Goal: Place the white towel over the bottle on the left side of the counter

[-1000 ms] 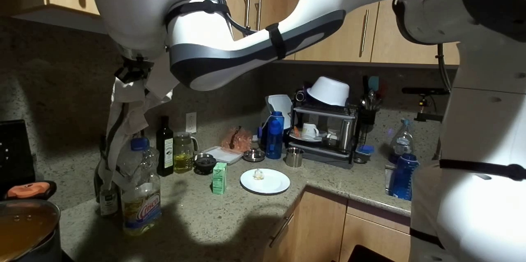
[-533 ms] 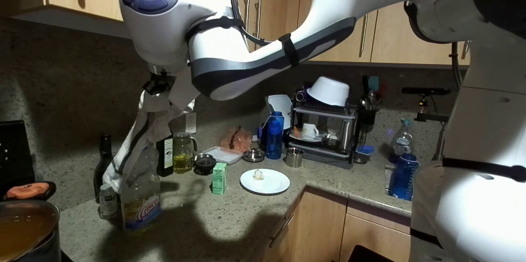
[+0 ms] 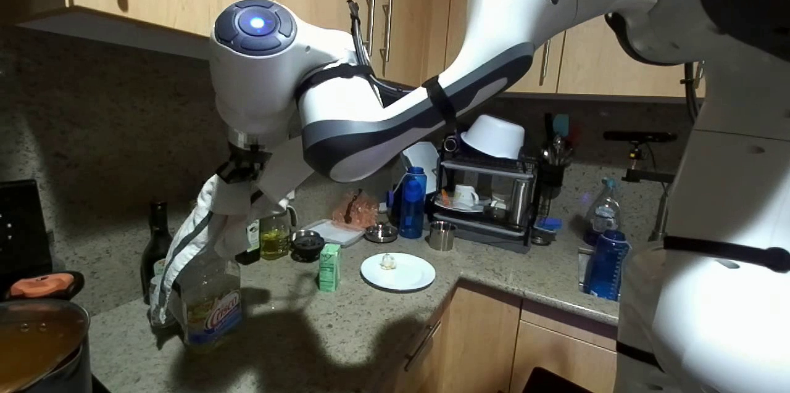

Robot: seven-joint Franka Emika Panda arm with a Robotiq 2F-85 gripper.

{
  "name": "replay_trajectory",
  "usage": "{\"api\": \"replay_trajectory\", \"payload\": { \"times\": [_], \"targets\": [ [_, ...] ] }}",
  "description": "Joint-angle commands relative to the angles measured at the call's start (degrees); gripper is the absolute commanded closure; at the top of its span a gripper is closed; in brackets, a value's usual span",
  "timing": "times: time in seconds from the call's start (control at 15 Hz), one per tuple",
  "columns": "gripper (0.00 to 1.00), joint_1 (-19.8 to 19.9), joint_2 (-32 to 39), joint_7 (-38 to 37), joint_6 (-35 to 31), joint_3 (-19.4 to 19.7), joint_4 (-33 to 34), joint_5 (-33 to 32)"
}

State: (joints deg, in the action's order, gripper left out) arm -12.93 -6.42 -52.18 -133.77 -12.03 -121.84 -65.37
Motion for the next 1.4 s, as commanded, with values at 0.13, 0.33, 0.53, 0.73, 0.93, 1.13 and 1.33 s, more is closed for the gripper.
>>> {"api": "replay_trajectory", "payload": {
  "times": [0.13, 0.33, 0.53, 0.73, 0.93, 1.13, 1.33],
  "targets": [
    [0.95, 0.0, -5.8, -1.4, -0.5, -1.2, -5.1, 3.5],
    [0.96, 0.4, -7.6, -1.2, -0.8, -1.1, -6.6, 5.2],
    [0.60, 0.7, -8.6, -0.8, -1.4, -1.0, -7.7, 6.9],
    [0.38, 0.8, -9.0, -0.2, -1.3, -1.1, -7.8, 7.8],
    [0.16, 0.8, -9.6, 0.5, -0.9, -1.3, -7.6, 8.1],
    [0.00, 0.9, -10.1, 0.7, -0.7, -1.3, -7.3, 8.1],
    [0.00, 0.3, -11.8, 1.8, 0.7, -1.7, -7.1, 9.7]
  ]
}}
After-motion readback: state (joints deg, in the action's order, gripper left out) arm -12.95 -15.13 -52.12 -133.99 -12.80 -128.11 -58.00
